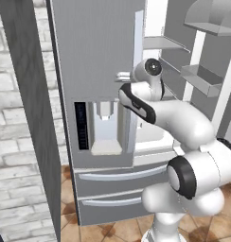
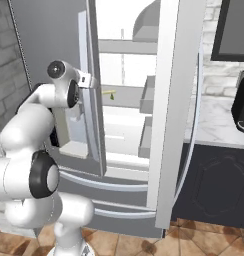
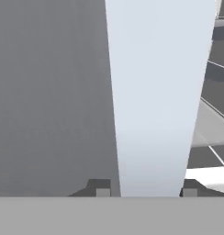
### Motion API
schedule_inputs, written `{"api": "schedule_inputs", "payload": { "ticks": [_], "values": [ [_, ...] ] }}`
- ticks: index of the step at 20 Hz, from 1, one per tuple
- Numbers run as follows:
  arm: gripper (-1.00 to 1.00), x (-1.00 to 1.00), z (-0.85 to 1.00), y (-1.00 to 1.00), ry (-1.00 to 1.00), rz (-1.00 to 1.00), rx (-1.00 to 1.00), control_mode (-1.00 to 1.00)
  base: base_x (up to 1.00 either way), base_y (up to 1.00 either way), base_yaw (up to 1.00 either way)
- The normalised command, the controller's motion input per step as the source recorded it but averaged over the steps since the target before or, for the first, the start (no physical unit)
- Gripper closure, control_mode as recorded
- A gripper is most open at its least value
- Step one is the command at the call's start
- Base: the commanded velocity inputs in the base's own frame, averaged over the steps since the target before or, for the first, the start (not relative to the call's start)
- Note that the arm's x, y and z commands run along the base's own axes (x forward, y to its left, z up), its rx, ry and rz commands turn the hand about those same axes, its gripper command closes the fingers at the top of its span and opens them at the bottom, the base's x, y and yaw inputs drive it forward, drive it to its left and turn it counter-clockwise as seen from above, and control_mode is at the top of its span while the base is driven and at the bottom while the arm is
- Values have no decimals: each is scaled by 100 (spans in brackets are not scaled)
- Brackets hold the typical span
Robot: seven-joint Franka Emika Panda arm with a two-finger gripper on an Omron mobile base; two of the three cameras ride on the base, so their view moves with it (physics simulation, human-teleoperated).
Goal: Take the lemon wedge from the fridge and place it on the plate with fish on the dining counter.
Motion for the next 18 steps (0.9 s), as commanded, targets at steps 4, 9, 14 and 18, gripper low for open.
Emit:
{"api": "schedule_inputs", "payload": {
  "ticks": [4,9,14,18],
  "values": [
    [100,-78,13,100,0,0,-3,-100,0,0,0],
    [100,-71,21,100,2,0,-6,-100,0,0,0],
    [100,-62,43,100,10,0,-7,-100,0,0,0],
    [-100,-79,34,100,12,0,-10,-100,0,0,0]
  ]
}}
